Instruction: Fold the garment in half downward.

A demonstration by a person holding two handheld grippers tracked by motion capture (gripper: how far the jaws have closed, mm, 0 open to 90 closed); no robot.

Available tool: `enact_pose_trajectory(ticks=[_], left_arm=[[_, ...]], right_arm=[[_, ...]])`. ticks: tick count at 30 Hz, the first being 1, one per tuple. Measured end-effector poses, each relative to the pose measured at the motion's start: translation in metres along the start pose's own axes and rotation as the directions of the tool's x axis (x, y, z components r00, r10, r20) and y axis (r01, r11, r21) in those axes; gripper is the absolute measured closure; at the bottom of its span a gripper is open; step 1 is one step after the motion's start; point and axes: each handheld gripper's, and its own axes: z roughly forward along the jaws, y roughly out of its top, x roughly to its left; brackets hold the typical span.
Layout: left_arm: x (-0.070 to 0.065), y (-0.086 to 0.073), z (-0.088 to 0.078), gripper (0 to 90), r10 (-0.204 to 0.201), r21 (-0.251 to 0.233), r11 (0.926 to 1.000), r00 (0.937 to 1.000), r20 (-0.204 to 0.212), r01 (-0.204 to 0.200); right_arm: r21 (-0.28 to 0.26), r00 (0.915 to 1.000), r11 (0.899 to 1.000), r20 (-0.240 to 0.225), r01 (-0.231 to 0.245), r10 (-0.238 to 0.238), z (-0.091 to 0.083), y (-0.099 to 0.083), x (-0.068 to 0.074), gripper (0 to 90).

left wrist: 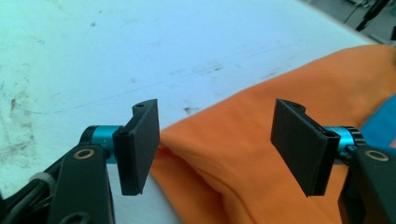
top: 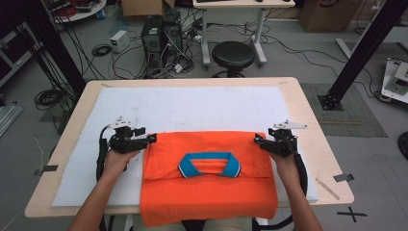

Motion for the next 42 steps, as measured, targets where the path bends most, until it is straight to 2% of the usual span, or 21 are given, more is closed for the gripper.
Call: enact_pose_trajectory(ticks=[2, 4, 7, 9, 12, 13, 14, 15, 16, 17, 19, 21, 26, 29, 30, 31, 34, 37, 39, 41, 42], left_arm=[[0.005, 0.004, 0.008, 32.9, -0.007, 0.026, 0.9996, 0.9999, -0.007, 0.007], [0.007, 0.004, 0.014, 32.9, 0.000, 0.021, 0.9998, 1.0000, -0.006, 0.000], [0.008, 0.002, 0.024, 33.2, 0.004, 0.079, 0.9969, 0.9998, -0.021, -0.002], [0.008, -0.001, 0.028, 38.0, 0.013, 0.106, 0.9944, 0.9996, -0.024, -0.011], [0.006, -0.002, 0.029, 50.4, 0.039, 0.127, 0.9914, 0.9983, -0.043, -0.033], [0.006, -0.002, 0.029, 62.8, 0.051, 0.136, 0.9896, 0.9977, -0.045, -0.045], [0.005, -0.002, 0.029, 62.8, 0.055, 0.142, 0.9888, 0.9974, -0.046, -0.048], [0.005, -0.002, 0.029, 68.0, 0.058, 0.141, 0.9886, 0.9973, -0.043, -0.052], [0.004, -0.002, 0.028, 77.2, 0.057, 0.141, 0.9887, 0.9974, -0.043, -0.051], [0.003, -0.002, 0.029, 77.2, 0.057, 0.136, 0.9895, 0.9972, -0.049, -0.049], [0.001, -0.001, 0.029, 79.4, 0.049, 0.114, 0.9925, 0.9970, -0.059, -0.042], [0.003, 0.002, 0.027, 79.6, 0.024, 0.080, 0.9966, 0.9977, -0.064, -0.019], [0.005, 0.012, 0.030, 79.6, 0.012, 0.048, 0.9988, 0.9985, -0.053, -0.010], [0.008, 0.018, 0.033, 79.6, -0.006, 0.000, 1.0000, 0.9987, -0.051, 0.006], [0.009, 0.021, 0.035, 79.5, -0.015, 0.012, 0.9998, 0.9985, -0.053, 0.016], [0.010, 0.024, 0.037, 79.5, -0.017, 0.014, 0.9997, 0.9985, -0.052, 0.018], [0.010, 0.032, 0.041, 79.5, -0.019, -0.027, 0.9995, 0.9982, -0.057, 0.017], [0.016, 0.036, 0.046, 79.6, -0.032, -0.016, 0.9994, 0.9975, -0.063, 0.031], [0.020, 0.041, 0.049, 79.5, -0.048, -0.025, 0.9986, 0.9967, -0.065, 0.047], [0.021, 0.046, 0.052, 79.6, -0.053, -0.060, 0.9970, 0.9961, -0.070, 0.049], [0.022, 0.050, 0.054, 79.6, -0.058, -0.053, 0.9971, 0.9957, -0.072, 0.054]], right_arm=[[0.037, 0.9997, 0.999, 0.007, -0.024, 0.023, 0.010, 0.006, -0.004, 36.2], [0.074, 0.9993, 0.997, 0.009, -0.036, 0.036, 0.018, 0.012, -0.008, 36.3], [0.130, 0.9993, 0.991, 0.007, -0.039, 0.038, 0.028, 0.015, -0.012, 39.3], [0.162, 0.9991, 0.986, -0.005, -0.042, 0.043, 0.034, 0.014, -0.016, 43.2], [0.202, 0.9981, 0.978, -0.031, -0.045, 0.053, 0.041, 0.011, -0.019, 47.8], [0.201, 0.9977, 0.979, -0.042, -0.043, 0.052, 0.040, 0.011, -0.020, 61.9], [0.201, 0.9977, 0.979, -0.042, -0.043, 0.052, 0.040, 0.011, -0.020, 61.9], [0.205, 0.9954, 0.978, -0.079, -0.038, 0.055, 0.040, 0.011, -0.021, 70.6], [0.201, 0.9961, 0.980, -0.086, -0.003, 0.021, 0.039, 0.012, -0.017, 77.4], [0.201, 0.9961, 0.980, -0.086, -0.003, 0.021, 0.039, 0.012, -0.017, 77.4], [0.178, 0.9972, 0.982, -0.054, 0.061, -0.052, 0.038, 0.014, -0.012, 79.9], [0.168, 0.9973, 0.984, -0.043, 0.066, -0.059, 0.038, 0.015, -0.012, 80.4], [0.128, 0.9984, 0.990, -0.025, 0.054, -0.052, 0.038, 0.018, -0.016, 81.5], [0.100, 0.9986, 0.994, -0.015, 0.053, -0.051, 0.038, 0.021, -0.020, 81.5], [0.093, 0.9987, 0.994, -0.014, 0.051, -0.050, 0.038, 0.022, -0.022, 81.5], [0.087, 0.9995, 0.996, -0.017, 0.029, -0.027, 0.040, 0.026, -0.026, 81.5], [0.083, 0.9992, 0.996, -0.001, 0.041, -0.041, 0.042, 0.030, -0.028, 81.5], [0.063, 0.9971, 0.996, 0.025, 0.070, -0.072, 0.048, 0.039, -0.029, 81.5], [0.058, 0.9971, 0.996, 0.032, 0.067, -0.069, 0.049, 0.041, -0.029, 81.5], [0.051, 0.9972, 0.997, 0.043, 0.059, -0.061, 0.052, 0.046, -0.031, 81.5], [0.049, 0.9968, 0.997, 0.053, 0.057, -0.060, 0.054, 0.049, -0.032, 81.5]])
